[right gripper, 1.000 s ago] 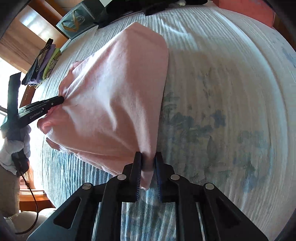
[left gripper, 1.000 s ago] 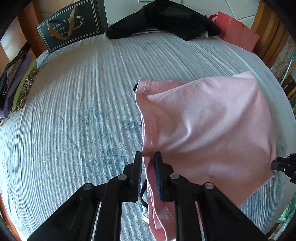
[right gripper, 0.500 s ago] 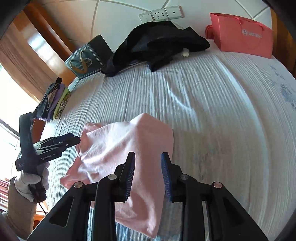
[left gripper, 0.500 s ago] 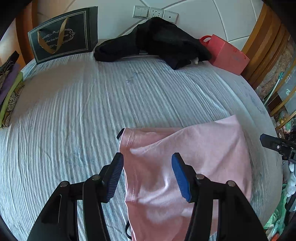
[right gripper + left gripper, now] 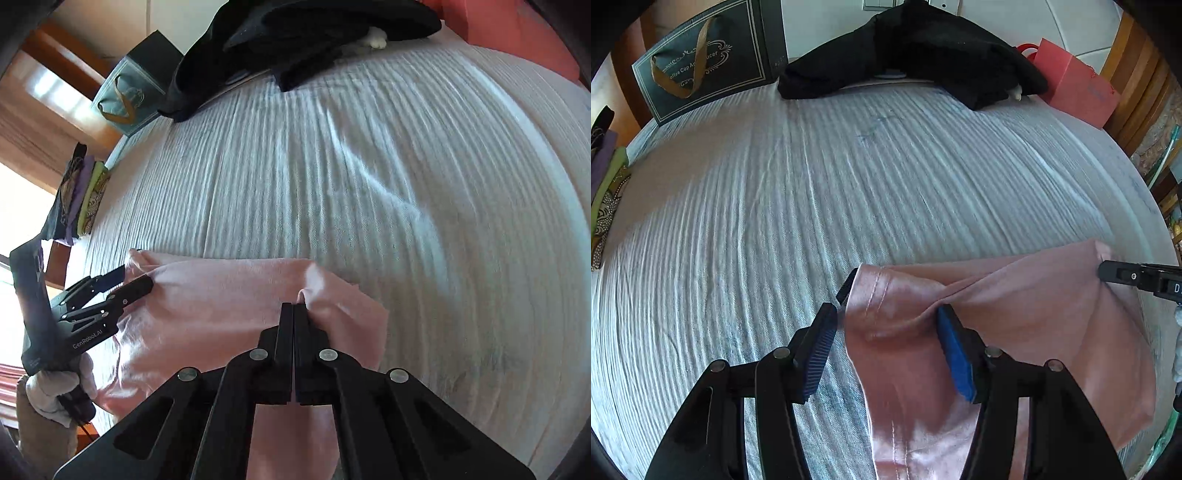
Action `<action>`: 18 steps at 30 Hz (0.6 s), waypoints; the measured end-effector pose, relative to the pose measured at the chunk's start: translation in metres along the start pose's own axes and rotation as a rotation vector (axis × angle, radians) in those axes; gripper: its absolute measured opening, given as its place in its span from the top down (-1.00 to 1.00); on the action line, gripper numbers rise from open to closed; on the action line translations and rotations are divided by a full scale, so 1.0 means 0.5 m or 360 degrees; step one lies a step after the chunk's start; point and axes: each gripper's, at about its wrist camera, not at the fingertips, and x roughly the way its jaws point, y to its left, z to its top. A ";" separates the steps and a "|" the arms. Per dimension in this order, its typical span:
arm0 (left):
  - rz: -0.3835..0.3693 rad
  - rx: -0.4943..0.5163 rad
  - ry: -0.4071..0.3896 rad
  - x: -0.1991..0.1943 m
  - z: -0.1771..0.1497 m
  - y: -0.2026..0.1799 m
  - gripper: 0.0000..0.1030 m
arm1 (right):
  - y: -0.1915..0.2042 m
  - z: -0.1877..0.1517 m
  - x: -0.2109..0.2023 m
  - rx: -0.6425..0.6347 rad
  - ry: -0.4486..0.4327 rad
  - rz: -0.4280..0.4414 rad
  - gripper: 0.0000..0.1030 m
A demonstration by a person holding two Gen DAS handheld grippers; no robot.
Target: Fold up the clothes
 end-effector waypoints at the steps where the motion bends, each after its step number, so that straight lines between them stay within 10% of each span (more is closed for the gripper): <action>1: -0.0004 -0.0004 0.0001 -0.003 0.000 0.001 -0.12 | -0.005 -0.003 -0.012 0.0030 -0.0031 0.0027 1.00; 4: -0.0041 -0.0051 0.0000 -0.019 0.001 0.006 -0.12 | -0.017 -0.015 -0.055 0.0101 -0.0129 0.0094 0.87; 8: -0.0114 -0.0041 -0.0044 -0.060 -0.006 -0.004 -0.19 | -0.015 -0.036 -0.102 0.0043 -0.0157 -0.0014 0.16; 11: -0.0169 -0.0017 -0.0059 -0.078 -0.014 -0.018 -0.49 | -0.022 -0.045 -0.107 0.0038 -0.0152 -0.0101 0.16; 18: -0.0166 -0.0007 0.0039 -0.047 -0.031 -0.037 -0.50 | -0.075 -0.020 -0.115 0.0254 -0.0222 -0.0099 0.16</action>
